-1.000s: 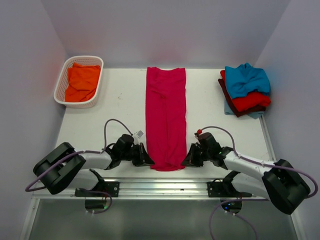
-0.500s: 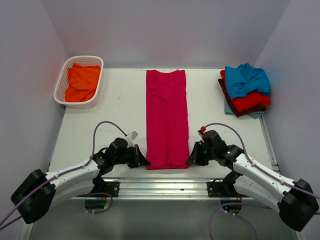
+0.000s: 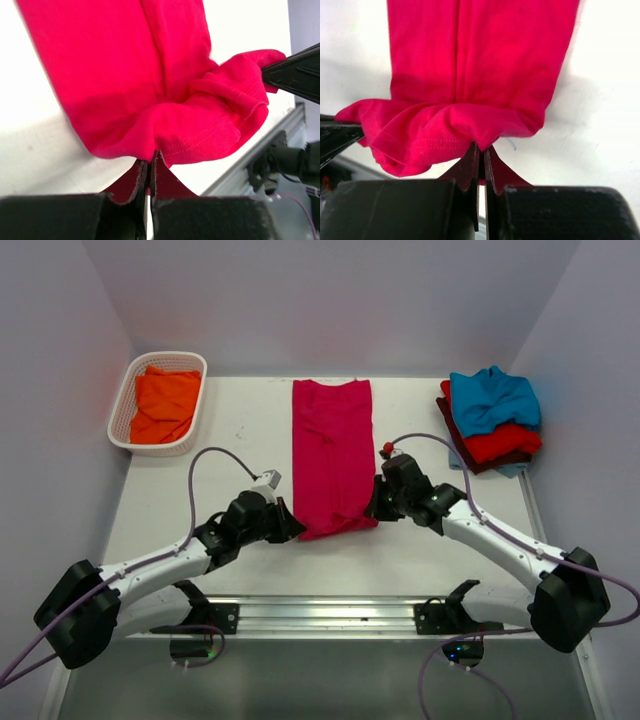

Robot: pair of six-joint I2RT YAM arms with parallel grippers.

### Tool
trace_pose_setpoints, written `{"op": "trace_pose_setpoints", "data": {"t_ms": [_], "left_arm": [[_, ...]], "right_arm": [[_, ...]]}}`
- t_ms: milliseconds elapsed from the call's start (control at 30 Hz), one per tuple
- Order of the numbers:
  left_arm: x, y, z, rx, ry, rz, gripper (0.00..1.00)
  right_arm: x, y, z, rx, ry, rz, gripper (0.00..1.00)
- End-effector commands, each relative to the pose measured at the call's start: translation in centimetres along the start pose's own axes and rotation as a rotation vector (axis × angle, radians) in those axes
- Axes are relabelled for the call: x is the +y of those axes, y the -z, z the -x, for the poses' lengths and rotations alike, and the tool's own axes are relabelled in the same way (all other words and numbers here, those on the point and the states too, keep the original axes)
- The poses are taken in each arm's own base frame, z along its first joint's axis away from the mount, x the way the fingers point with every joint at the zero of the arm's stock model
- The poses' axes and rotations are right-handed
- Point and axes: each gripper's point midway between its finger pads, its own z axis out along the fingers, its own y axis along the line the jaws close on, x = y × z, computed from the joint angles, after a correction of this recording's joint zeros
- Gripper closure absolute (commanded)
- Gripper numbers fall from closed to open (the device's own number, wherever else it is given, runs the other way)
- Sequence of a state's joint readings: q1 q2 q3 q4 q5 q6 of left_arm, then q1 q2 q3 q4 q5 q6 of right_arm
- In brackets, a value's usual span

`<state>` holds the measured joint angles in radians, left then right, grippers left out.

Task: Fold and stack the t-shirts
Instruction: Fold the folded rectangular tshirt in 1/3 of the way

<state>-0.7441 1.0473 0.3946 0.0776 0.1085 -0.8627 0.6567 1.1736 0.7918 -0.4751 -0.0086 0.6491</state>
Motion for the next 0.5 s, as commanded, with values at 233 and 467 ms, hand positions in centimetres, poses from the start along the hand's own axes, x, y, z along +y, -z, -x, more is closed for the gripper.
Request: {"op": "trace_pose_setpoints", "data": {"t_ms": [233, 467], "left_arm": [[1.2, -3.4, 9.5, -0.254, -0.096, 0.012, 1.0], [0.4, -6.2, 11.9, -0.25, -0.125, -0.022, 1.0]], "right_arm": [[-2.2, -3.4, 7.7, -0.185, 0.056, -0.114, 1.0], [-2.6, -6.1, 9.4, -0.183, 0.046, -0.117, 1.0]]}}
